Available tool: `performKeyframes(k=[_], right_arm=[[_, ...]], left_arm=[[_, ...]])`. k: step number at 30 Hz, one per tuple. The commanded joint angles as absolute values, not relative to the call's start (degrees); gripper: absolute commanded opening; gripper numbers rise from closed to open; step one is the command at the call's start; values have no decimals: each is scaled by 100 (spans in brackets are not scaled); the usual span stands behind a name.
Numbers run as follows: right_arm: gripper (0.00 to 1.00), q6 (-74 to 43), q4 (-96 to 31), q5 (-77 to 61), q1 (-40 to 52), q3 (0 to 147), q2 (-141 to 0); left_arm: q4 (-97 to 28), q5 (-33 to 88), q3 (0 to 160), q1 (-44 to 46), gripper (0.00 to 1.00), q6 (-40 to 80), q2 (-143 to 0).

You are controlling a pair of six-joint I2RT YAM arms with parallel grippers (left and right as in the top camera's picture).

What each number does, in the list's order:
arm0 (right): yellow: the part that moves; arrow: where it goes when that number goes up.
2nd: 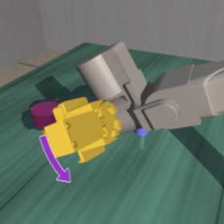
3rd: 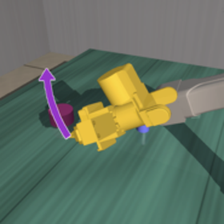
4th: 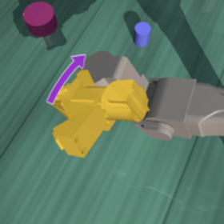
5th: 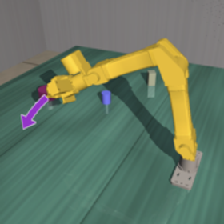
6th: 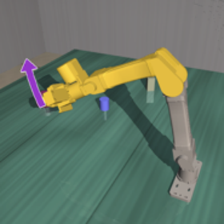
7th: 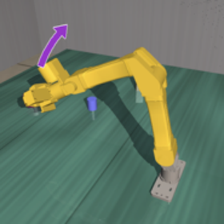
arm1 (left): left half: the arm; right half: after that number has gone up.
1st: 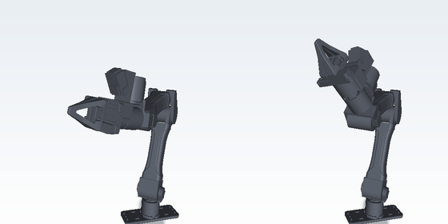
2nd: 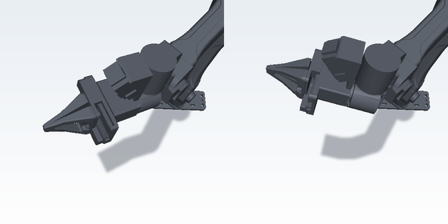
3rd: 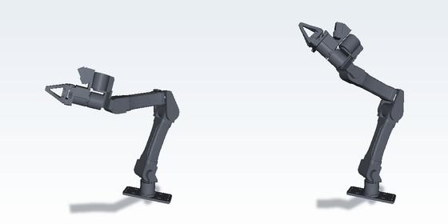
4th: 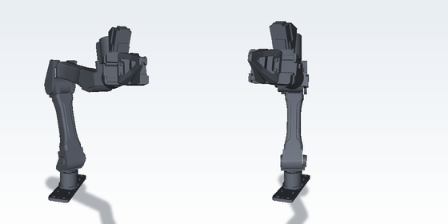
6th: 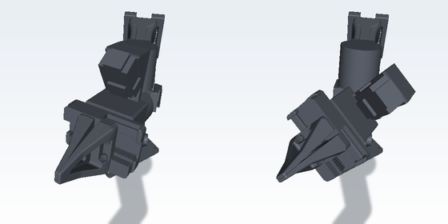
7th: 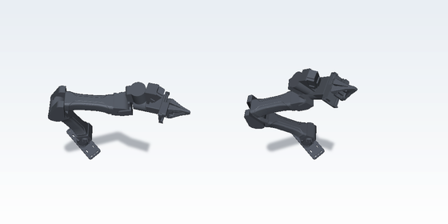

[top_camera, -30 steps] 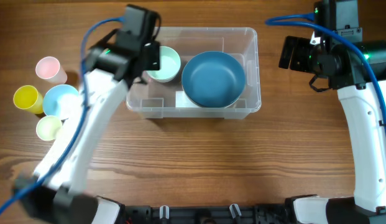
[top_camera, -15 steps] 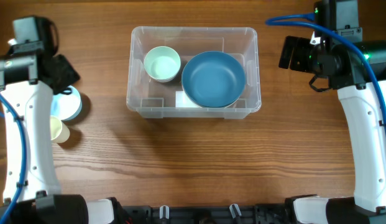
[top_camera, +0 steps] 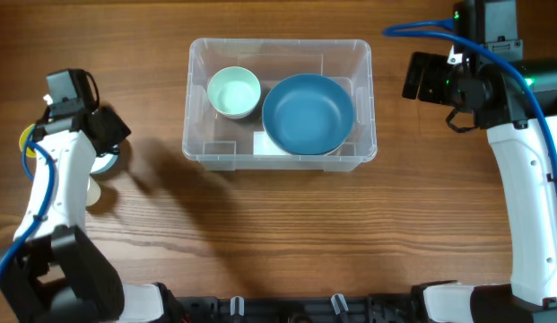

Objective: Pack container
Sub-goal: 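Reach the left gripper to the light-blue cup and grasp its rim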

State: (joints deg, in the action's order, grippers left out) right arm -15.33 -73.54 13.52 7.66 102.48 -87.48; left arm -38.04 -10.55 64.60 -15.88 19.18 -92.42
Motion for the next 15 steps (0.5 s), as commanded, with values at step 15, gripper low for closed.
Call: performKeyframes(k=[15], right_arm=[[100, -1516, -7354, 1304, 764, 10274, -8715]], left_arm=[[-3140, -1004, 6322, -1599, 38, 1671, -10492]])
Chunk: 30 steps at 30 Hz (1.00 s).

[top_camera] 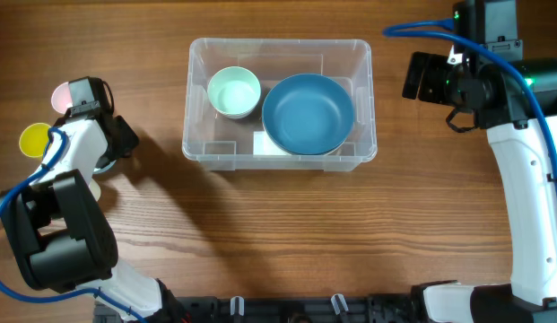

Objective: Pack container
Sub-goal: 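Reach the left gripper to the light-blue cup and grasp its rim, then carry the light-blue cup into the bin and release it beside the bowls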

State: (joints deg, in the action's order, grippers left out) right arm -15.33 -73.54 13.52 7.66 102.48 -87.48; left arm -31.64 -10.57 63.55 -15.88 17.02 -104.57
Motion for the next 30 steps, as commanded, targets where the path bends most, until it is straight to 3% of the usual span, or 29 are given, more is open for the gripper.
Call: performKeyframes(k=[1, 2, 5, 17, 21, 30], right_arm=[[100, -1516, -7354, 1304, 764, 10274, -8715], [100, -1514, -7354, 1306, 764, 10274, -8715], [99, -1516, -7354, 1306, 764, 10274, -8715], [100, -1516, -7354, 1304, 764, 10274, -8720], [100, -1516, -7354, 1304, 764, 10274, -8720], [100, -1516, -7354, 1306, 764, 10274, -8720]], left_arm=[[-3140, -1004, 6322, -1599, 29, 1671, -10492], [-3142, -1004, 6322, -1599, 17, 1673, -10492], [-3144, -1002, 6322, -1592, 4, 1673, -10492], [-2891, -622, 6501, -1358, 4, 1597, -10396], [-3065, -626, 6917, -790, 4, 1015, -9972], [-3597, -1017, 7491, 1164, 4, 1133, -8108]])
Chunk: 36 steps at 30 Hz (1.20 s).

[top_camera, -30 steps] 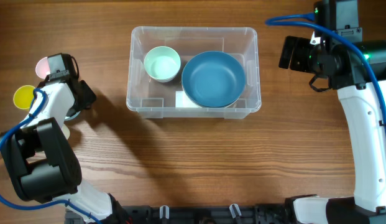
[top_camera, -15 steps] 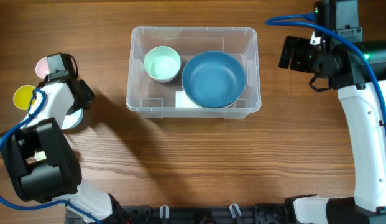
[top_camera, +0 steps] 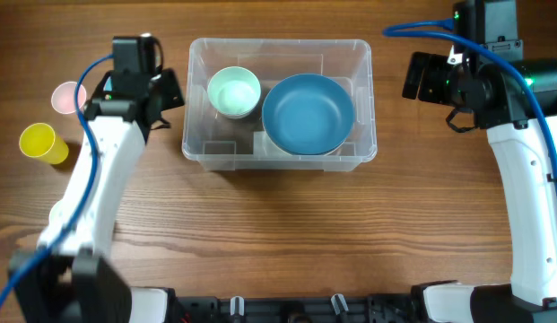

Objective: Pack container
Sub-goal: 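Carry the light-blue cup into the bin and release it beside the bowls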

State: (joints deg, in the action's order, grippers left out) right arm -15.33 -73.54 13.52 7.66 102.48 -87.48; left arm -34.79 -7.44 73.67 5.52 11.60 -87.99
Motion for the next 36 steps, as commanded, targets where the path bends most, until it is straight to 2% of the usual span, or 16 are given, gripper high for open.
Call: performKeyframes(k=[1, 6, 12, 21, 31, 32, 33, 34, 36], right_arm=[[100, -1516, -7354, 1306, 764, 10274, -8720], [100, -1516, -7354, 1306, 764, 10274, -8720], [100, -1516, -7354, 1306, 764, 10274, -8720], [100, -1516, -7354, 1306, 764, 10274, -8720], [100, -1516, -7354, 1306, 764, 10274, -8720], [100, -1518, -7352, 1306, 764, 10274, -8720], [100, -1516, -7352, 1304, 764, 10274, -8720], [100, -1518, -7354, 1306, 764, 10274, -8720], [100, -1514, -7354, 1306, 764, 10274, -8720]], left_arm=[[-3638, -1122, 7491, 1391, 4, 1133, -7942], [-3581, -1142, 7489, 2477, 4, 1240, -7703], [-3188, -1140, 7489, 2961, 4, 1240, -8497], [-2043, -1302, 7489, 2961, 4, 768, -9974], [-1979, -1505, 7489, 2604, 6, 768, -10418], [-1981, -1507, 7489, 2589, 9, 766, -10418], [-1988, -1507, 7489, 2585, 27, 764, -10418], [-1988, -1507, 7489, 2580, 51, 755, -10418], [-1990, -1481, 7491, 2587, 62, 561, -10414]])
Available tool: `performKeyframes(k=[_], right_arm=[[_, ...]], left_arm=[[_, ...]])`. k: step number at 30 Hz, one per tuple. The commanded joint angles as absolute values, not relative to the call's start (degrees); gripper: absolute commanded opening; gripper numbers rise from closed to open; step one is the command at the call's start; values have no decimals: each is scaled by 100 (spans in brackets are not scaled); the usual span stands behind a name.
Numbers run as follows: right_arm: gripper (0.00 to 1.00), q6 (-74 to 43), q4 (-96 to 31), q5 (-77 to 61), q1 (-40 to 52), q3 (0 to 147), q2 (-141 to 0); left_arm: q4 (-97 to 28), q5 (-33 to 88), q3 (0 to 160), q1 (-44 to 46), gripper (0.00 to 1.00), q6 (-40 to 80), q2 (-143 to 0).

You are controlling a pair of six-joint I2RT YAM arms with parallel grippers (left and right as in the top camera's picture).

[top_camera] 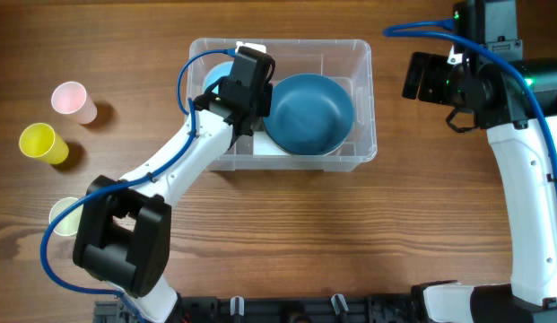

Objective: Pack container
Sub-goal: 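Carry the light-blue cup into the bin and release it beside the bowls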

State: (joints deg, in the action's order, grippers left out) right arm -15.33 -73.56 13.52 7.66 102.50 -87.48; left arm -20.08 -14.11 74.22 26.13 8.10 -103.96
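A clear plastic container (363, 99) stands at the back middle of the table with a large blue bowl (309, 112) in its right half. My left gripper (231, 88) hangs over the container's left half, and its wrist covers the mint bowl there. A pale blue edge (215, 72) shows just left of the wrist; whether it is held I cannot tell. The left fingers are hidden. My right gripper (420, 77) stays raised to the right of the container, its jaws not readable.
On the table's left lie a pink cup (70, 97), a yellow cup (38, 142) and a pale green cup (65, 212). The right arm's white link runs down the right side.
My left gripper has moved from just outside the container's left wall to over its left half, covering the mint bowl. The pale green cup, then under the arm, now shows. The right arm is unchanged.
My left gripper was first down at the far left among the cups, beside a pale bluish item. It was still there half a second later. Then it stood beside the container's left wall, and now it is over the container's left half. The right arm never moved.
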Motion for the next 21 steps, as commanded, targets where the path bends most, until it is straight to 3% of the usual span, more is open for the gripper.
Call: performKeyframes(k=[1, 8, 11, 16, 18, 21], right_arm=[[100, -1516, -7352, 1304, 764, 10274, -8720], [100, -1514, -7354, 1304, 764, 10274, -8720], [100, -1516, -7352, 1306, 764, 10274, -8720], [100, -1516, -7352, 1306, 764, 10274, -8720], [100, -1516, -7352, 1306, 764, 10274, -8720], [100, -1518, -7354, 1306, 764, 10274, -8720]], left_arm=[[-1988, -1476, 7491, 2593, 63, 528, -10414], [-2112, -1481, 7491, 2641, 60, 515, -9935], [-2235, -1481, 7491, 2641, 36, 519, -9625], [-2331, -1485, 7489, 2635, 36, 515, -9682], [-2235, -1483, 7491, 2635, 4, 519, -9712], [-2185, -1485, 7489, 2633, 4, 696, -9747]])
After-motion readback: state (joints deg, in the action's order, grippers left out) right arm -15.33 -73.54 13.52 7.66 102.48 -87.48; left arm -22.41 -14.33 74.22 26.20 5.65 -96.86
